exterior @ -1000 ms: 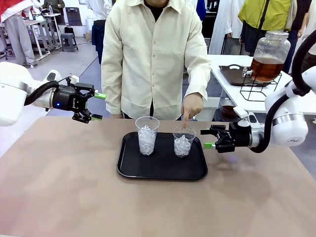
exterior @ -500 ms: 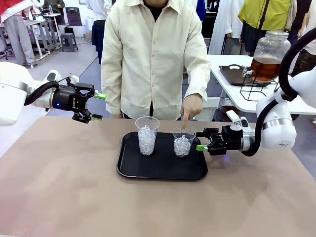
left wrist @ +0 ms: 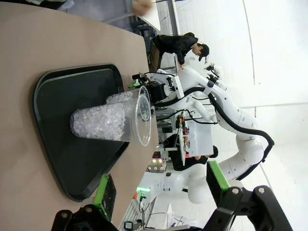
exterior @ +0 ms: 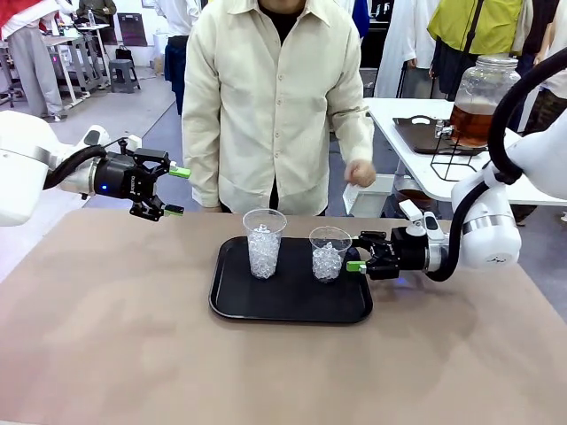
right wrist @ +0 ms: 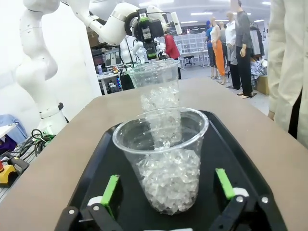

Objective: Pour the drink into the iced cup.
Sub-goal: Pick up the iced cup indicated by the human and present it to them, then open the gripper to release the iced cup you were holding, then pick up the iced cup indicated by the human and present it to them.

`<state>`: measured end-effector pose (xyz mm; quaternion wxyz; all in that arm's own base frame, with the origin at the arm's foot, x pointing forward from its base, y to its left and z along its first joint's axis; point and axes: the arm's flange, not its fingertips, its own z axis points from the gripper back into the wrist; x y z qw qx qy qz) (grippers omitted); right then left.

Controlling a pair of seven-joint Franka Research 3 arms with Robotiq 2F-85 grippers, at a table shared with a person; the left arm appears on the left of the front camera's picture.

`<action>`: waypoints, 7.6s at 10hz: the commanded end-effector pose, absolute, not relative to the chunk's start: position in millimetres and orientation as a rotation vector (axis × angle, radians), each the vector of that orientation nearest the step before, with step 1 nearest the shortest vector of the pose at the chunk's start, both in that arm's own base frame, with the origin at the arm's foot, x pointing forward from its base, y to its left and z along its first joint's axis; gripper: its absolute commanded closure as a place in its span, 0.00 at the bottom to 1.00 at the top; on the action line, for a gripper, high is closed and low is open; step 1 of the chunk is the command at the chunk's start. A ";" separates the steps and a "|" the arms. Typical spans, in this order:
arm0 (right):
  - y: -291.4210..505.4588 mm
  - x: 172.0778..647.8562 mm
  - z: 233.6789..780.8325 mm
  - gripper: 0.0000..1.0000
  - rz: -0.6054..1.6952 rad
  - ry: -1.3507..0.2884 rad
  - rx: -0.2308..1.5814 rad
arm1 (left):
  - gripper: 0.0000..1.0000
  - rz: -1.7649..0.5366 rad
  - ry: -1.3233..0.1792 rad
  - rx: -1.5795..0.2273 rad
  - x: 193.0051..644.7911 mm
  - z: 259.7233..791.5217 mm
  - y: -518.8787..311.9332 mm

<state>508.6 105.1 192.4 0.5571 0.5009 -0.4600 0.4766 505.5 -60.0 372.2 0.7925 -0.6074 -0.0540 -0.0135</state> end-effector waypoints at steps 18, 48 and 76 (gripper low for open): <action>151.9 519.7 195.4 0.20 1.118 -1.020 1.298 | 0.00 -0.033 -0.118 -1.300 505.3 372.8 -59.7; 132.8 585.1 348.5 0.20 1.170 -1.129 1.247 | 0.00 -0.033 -0.118 -1.300 505.3 372.8 -59.7; 29.9 530.8 259.6 0.00 1.161 -1.145 1.209 | 0.00 -0.033 -0.118 -1.300 505.3 372.8 -59.7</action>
